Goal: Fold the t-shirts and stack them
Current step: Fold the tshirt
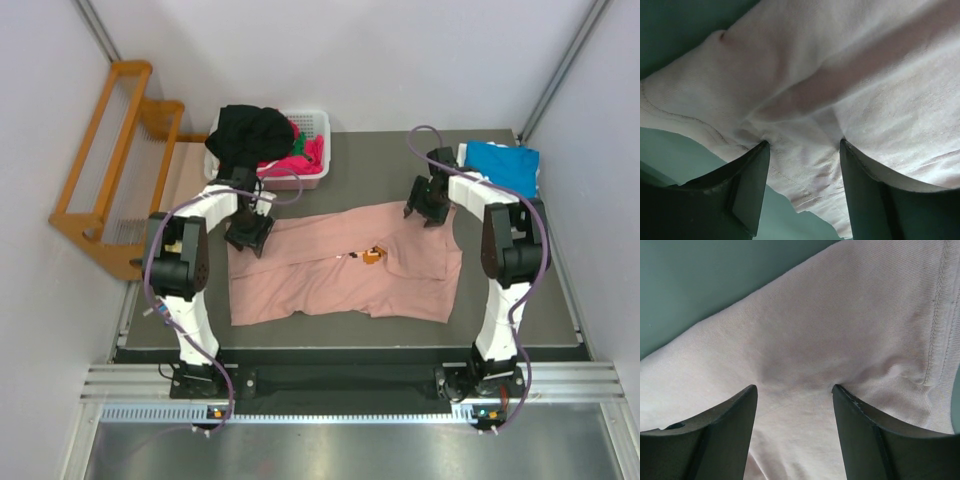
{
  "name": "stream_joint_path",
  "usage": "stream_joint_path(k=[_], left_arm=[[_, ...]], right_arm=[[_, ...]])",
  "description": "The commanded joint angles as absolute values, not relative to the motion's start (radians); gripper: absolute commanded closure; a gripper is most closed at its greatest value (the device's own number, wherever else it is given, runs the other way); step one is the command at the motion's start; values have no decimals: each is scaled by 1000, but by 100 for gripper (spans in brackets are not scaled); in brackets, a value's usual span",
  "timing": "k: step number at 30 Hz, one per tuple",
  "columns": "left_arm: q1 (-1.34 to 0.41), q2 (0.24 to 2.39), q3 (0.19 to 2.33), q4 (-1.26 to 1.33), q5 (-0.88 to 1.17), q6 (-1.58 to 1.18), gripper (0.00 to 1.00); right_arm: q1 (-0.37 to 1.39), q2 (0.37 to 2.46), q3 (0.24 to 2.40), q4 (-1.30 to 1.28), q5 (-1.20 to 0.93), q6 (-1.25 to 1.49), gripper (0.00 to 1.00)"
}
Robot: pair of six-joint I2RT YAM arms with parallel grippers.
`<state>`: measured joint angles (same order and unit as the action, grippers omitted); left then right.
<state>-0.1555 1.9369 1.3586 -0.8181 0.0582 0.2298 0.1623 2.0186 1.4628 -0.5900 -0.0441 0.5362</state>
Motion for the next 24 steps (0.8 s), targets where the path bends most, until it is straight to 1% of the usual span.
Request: stream_joint_path(k=[1, 6, 9, 16, 20, 24], left_arm=[[-156, 1968, 1404, -773, 34, 213, 37], [-153, 2025, 1463, -767, 9, 212, 37], [-147, 2065, 1532, -776, -34, 213, 37], [-124, 2146, 1706, -818, -44, 212, 37], [-114, 2169, 1740, -827, -40, 212, 37], [-107, 2166, 1724, -819, -35, 212, 37]], right_arm=[[144, 2069, 1489, -571, -29, 543, 37], [135, 2109, 1541, -589, -28, 545, 37], [124, 2128, 1572, -601, -28, 545, 37], [101, 2198, 1683, -649, -15, 540, 37], [75, 2235, 1752, -667, -12, 543, 37], [60, 2270, 1796, -673, -12, 546, 37]])
